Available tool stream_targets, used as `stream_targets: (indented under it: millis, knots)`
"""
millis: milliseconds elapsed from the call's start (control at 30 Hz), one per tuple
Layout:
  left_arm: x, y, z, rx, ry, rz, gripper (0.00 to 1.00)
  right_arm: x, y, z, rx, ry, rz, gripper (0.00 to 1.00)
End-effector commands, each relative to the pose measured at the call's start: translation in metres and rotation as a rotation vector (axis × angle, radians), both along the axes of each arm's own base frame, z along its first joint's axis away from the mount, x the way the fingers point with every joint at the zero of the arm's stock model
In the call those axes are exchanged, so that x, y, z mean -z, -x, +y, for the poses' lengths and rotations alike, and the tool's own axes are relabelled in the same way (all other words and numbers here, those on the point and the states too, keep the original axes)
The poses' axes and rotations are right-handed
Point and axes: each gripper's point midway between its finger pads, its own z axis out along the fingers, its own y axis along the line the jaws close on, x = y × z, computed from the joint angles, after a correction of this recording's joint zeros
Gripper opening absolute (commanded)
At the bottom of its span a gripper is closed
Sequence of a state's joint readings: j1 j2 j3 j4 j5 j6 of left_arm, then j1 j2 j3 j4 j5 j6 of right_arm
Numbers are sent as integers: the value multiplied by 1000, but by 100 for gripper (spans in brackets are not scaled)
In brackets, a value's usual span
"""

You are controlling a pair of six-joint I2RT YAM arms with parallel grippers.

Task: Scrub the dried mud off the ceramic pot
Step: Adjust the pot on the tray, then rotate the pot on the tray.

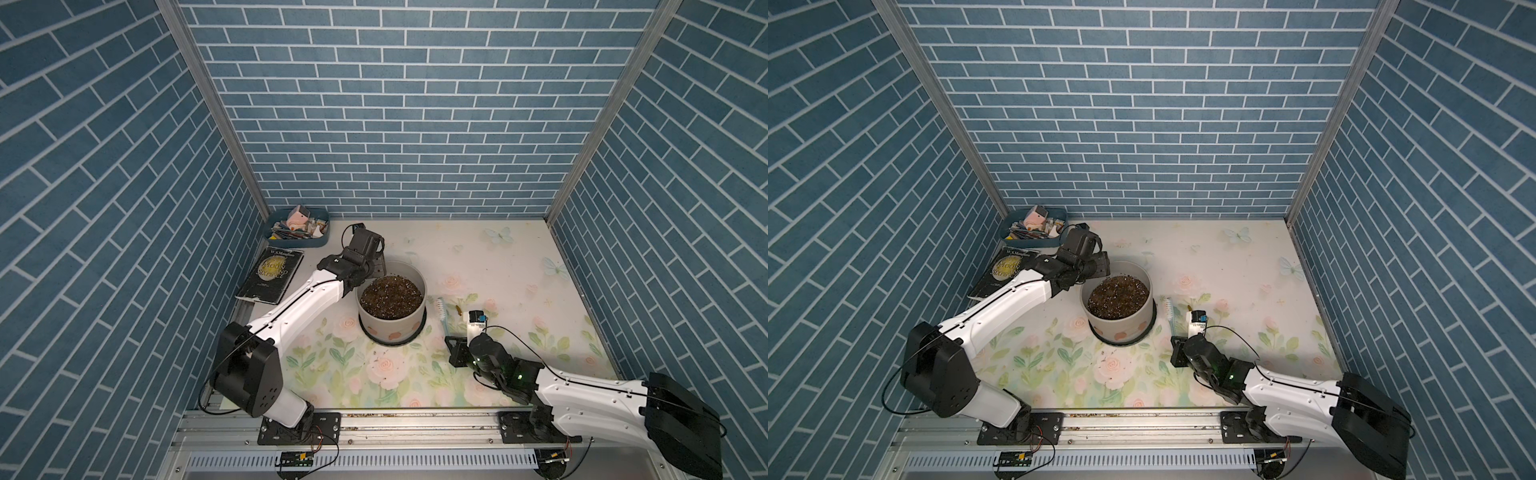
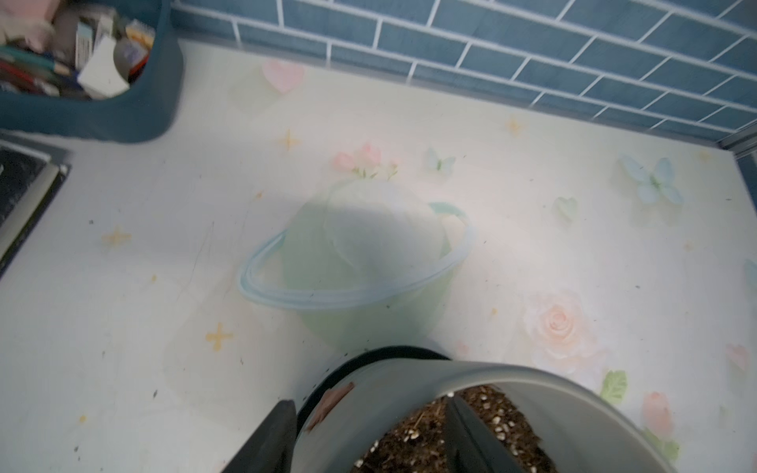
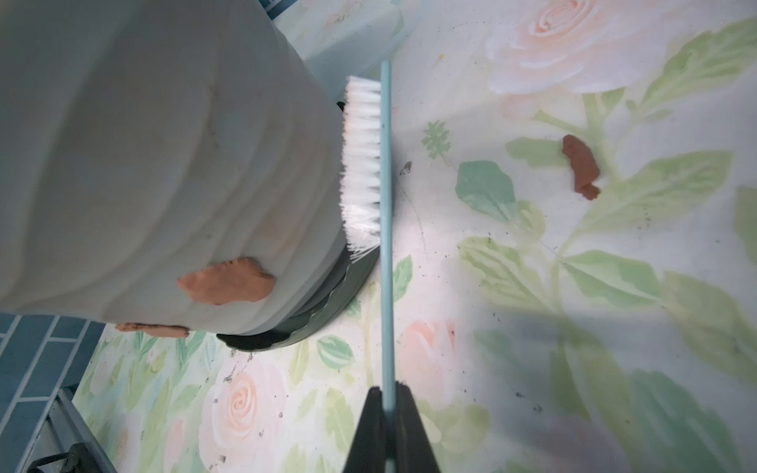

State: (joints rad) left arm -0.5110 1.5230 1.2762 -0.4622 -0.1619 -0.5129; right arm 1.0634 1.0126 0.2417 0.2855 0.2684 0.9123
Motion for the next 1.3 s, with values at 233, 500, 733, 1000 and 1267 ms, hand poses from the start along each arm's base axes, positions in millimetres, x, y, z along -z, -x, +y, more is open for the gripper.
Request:
stream_targets:
  millis: [233, 500, 733, 1000, 1267]
  knots:
    - [40, 19, 14, 89, -170, 109, 59, -4, 1, -1, -5, 1, -18, 0]
    - [41, 22, 21, 61, -188, 113, 20, -6, 0, 0, -5, 0, -20, 0]
    - [53, 25, 32, -130, -87, 139, 0, -9, 0, 1, -4, -2, -19, 0]
    - [43, 29, 9, -58, 56, 120, 54, -4, -8, -11, 67, 56, -24, 0]
    - [27, -6, 4, -27, 34, 52, 69, -7, -37, 4, 121, 128, -70, 0]
